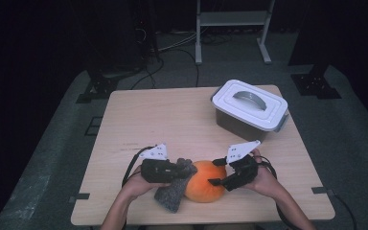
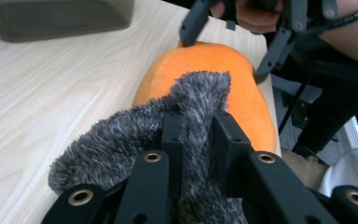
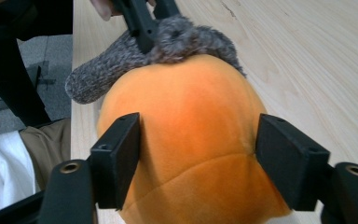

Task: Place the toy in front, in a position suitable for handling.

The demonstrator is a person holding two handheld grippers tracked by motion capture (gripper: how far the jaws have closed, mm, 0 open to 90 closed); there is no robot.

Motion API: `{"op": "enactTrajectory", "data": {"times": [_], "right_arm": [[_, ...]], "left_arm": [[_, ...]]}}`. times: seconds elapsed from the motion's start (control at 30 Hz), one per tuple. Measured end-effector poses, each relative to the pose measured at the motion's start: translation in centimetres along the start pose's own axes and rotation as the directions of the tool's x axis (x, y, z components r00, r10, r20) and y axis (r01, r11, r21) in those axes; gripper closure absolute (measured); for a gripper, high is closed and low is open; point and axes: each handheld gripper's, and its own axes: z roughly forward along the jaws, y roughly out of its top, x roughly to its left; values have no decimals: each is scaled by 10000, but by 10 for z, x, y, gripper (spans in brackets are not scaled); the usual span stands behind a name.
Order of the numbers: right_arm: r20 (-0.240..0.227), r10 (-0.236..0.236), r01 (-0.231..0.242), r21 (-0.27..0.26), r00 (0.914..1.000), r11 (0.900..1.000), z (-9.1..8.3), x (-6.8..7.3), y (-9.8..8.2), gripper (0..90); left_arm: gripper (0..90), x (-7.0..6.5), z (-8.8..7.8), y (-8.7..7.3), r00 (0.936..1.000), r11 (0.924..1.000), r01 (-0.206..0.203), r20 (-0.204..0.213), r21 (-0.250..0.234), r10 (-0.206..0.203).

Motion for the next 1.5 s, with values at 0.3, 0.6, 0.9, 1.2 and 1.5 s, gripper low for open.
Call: {"op": "enactTrajectory", "data": {"times": [0.3,0.6,0.9,1.2,1.5], "right_arm": [[17,323,-323,24,9995,9995,-4,-11,-2,243],[-486,803,-789,295,9956,9964,5,-18,-6,290],[13,383,-382,-114,9993,9992,6,-6,-2,625],[543,449,-433,-296,9975,9986,8,-6,1,617],[932,1025,-987,-450,9904,9941,-6,-20,-10,617]], "left_arm": [[762,0,1,-1,10000,9999,-2,51,118,2],[761,1,1,0,10000,10000,-13,17,82,13],[763,4,-7,5,9997,9988,169,-178,-469,-178],[762,-3,-5,8,9992,9990,-243,-315,-382,231],[760,10,0,-12,9987,9985,245,-466,488,-223]]}}
